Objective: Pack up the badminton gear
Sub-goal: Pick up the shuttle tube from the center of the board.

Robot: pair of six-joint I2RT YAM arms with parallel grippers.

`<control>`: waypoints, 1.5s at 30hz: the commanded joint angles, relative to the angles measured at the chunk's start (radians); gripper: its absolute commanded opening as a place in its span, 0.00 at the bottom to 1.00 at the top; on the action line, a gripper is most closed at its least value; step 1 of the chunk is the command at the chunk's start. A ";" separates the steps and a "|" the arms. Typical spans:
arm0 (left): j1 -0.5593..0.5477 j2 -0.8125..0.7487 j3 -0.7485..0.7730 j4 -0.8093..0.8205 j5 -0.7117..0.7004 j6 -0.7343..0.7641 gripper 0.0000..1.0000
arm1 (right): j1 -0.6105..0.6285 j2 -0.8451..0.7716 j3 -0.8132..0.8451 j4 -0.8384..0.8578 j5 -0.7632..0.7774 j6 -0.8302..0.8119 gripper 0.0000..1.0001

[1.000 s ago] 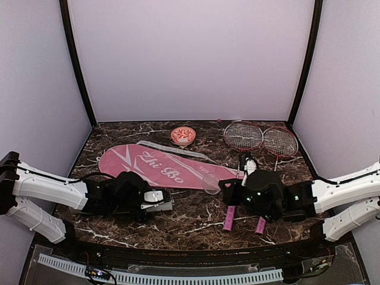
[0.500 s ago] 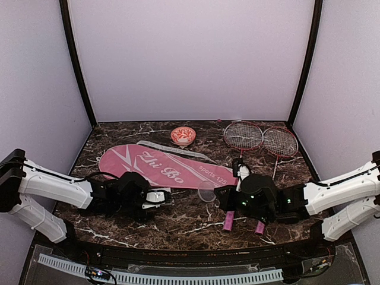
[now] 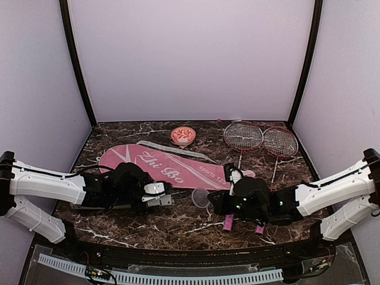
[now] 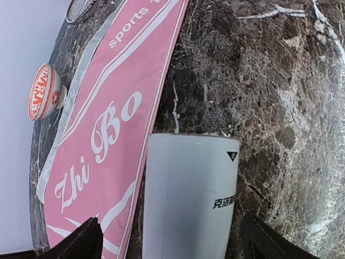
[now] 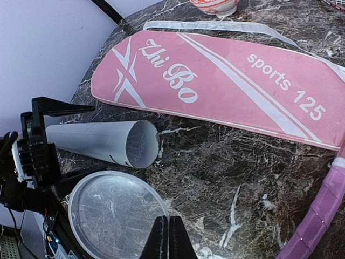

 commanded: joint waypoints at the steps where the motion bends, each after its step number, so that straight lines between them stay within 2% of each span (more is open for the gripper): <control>1: 0.034 -0.005 0.038 -0.114 0.082 -0.044 0.91 | -0.007 0.019 0.021 0.044 -0.027 0.014 0.00; 10: 0.104 0.112 0.142 -0.189 0.158 -0.076 0.91 | -0.007 0.024 0.014 0.054 -0.046 0.040 0.00; 16: 0.121 0.146 0.142 -0.183 0.152 -0.076 0.91 | -0.005 0.024 0.012 0.056 -0.059 0.046 0.00; 32: 0.140 0.175 0.193 -0.288 0.268 -0.131 0.87 | 0.004 0.052 0.020 0.064 -0.065 0.048 0.00; 39: 0.144 0.128 0.166 -0.239 0.228 -0.109 0.87 | 0.004 0.076 0.037 0.069 -0.065 0.048 0.00; 45: 0.178 0.191 0.194 -0.266 0.252 -0.129 0.89 | 0.008 0.096 0.058 0.073 -0.092 0.057 0.00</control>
